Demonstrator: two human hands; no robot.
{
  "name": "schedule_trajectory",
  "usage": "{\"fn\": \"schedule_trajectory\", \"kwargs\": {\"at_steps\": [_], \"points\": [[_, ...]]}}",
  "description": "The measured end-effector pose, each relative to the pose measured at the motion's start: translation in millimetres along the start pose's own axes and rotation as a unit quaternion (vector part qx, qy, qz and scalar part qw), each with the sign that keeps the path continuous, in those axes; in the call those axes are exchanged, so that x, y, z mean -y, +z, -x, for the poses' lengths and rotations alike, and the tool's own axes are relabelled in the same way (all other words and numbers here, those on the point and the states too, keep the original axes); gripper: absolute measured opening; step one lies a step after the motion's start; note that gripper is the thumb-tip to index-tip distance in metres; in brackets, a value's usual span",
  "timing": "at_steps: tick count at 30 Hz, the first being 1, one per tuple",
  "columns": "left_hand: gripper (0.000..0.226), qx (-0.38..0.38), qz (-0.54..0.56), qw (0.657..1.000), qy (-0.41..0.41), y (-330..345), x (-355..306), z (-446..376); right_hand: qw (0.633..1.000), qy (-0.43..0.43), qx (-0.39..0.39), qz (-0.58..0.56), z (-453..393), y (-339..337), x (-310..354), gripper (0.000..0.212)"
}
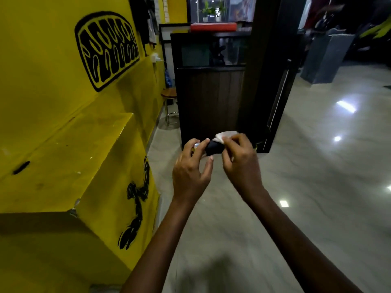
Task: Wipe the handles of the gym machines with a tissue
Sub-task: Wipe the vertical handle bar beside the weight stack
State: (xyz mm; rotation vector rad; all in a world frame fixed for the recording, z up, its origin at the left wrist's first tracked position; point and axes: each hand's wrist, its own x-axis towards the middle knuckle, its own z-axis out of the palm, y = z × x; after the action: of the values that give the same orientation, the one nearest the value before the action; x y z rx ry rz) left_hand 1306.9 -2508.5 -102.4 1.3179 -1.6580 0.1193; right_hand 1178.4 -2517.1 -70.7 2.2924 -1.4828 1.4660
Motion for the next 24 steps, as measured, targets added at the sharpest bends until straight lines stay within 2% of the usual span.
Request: {"fn": "schedule_trajectory", "kwargs": {"at_steps": [2, 4, 9, 14, 16, 21, 24], "points": [[0.045, -0.005, -0.015, 1.000, 0.008, -3, -1, -1, 0.998, 0.052, -0.018, 0.028, -4, -1, 0, 0.030], [0.044, -0.002, -0.025, 1.000, 0.015, -5, 0, -1, 0.997, 0.065, -0.028, 0.033, -7, 2, 9, 0.027], [0.044, 0.009, -0.060, 0.998, 0.016, -9, 1, -3, 1.000, -0.002, 0.016, 0.003, 4, 4, 19, 0.026], [0.049, 0.011, -0.040, 0.999, 0.001, -11, -3, -3, 0.994, 0.087, -0.034, 0.061, -5, -3, 6, 0.023], [0.051, 0.008, -0.019, 1.000, -0.005, -11, -5, -3, 0.997, 0.068, -0.026, 0.041, -4, 3, 15, 0.023], [0.064, 0.012, 0.041, 0.999, -0.018, -10, -8, -1, 0.996, -0.059, 0.043, -0.055, 14, 2, 24, 0.021], [0.070, -0.004, 0.089, 0.995, -0.046, -9, -11, -1, 0.997, -0.003, -0.048, -0.066, 10, -2, 8, 0.024]]}}
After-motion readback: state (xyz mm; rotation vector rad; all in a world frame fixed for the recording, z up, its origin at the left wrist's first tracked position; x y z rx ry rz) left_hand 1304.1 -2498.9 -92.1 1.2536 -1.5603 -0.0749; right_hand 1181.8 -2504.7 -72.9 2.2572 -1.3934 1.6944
